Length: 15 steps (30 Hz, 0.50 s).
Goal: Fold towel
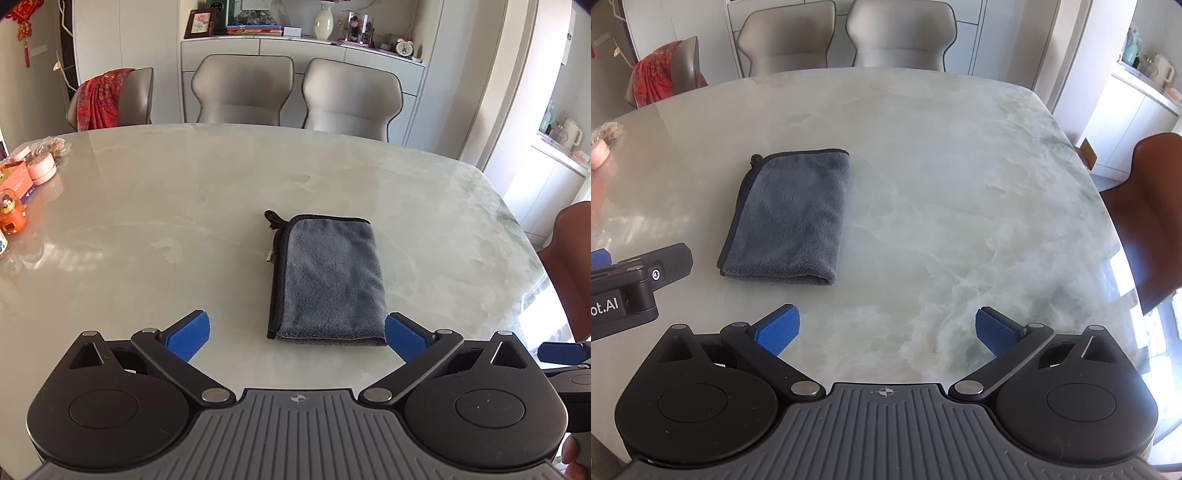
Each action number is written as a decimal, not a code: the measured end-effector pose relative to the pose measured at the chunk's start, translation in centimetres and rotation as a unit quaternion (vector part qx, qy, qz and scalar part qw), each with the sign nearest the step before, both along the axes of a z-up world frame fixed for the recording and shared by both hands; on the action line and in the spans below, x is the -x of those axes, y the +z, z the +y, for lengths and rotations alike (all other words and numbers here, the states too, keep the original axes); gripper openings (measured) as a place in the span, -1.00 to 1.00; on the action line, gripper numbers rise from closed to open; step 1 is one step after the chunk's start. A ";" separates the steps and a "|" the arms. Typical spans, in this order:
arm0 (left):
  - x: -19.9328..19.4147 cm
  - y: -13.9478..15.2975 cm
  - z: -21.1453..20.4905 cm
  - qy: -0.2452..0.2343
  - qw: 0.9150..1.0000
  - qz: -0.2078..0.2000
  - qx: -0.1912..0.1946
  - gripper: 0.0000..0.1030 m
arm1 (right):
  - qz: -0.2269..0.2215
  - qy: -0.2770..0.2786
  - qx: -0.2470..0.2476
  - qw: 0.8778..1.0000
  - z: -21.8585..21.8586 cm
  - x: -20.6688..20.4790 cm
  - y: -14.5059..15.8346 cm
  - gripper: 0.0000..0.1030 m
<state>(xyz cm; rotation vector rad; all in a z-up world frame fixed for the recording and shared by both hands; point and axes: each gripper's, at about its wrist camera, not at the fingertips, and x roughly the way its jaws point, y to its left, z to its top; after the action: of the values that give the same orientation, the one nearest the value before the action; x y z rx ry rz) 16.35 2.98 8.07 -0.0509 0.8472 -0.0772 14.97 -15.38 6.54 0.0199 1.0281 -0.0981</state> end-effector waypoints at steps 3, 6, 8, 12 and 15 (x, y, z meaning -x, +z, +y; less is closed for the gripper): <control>0.1 0.0 0.0 0.004 1.000 0.001 -0.006 1.00 | 0.001 0.003 0.001 1.000 0.1 0.1 0.0 1.00; 0.2 0.1 0.0 0.005 1.000 -0.001 -0.012 1.00 | 0.001 0.006 0.002 1.000 0.2 0.2 0.0 1.00; 0.3 0.3 0.0 0.004 1.000 -0.002 -0.015 1.00 | 0.000 0.008 0.001 1.000 0.2 0.2 0.1 1.00; 0.5 0.5 -0.1 0.002 1.000 -0.007 -0.014 1.00 | 0.000 0.009 0.001 1.000 0.2 0.3 0.1 1.00; 0.6 0.5 -0.1 0.003 1.000 -0.009 -0.016 1.00 | 0.001 0.009 0.001 1.000 0.2 0.3 0.1 1.00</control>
<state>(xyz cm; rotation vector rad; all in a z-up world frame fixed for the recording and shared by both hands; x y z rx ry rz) 15.70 2.91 8.60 -0.0230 0.8291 -0.0585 14.64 -15.17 6.61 0.0076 1.0302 -0.0823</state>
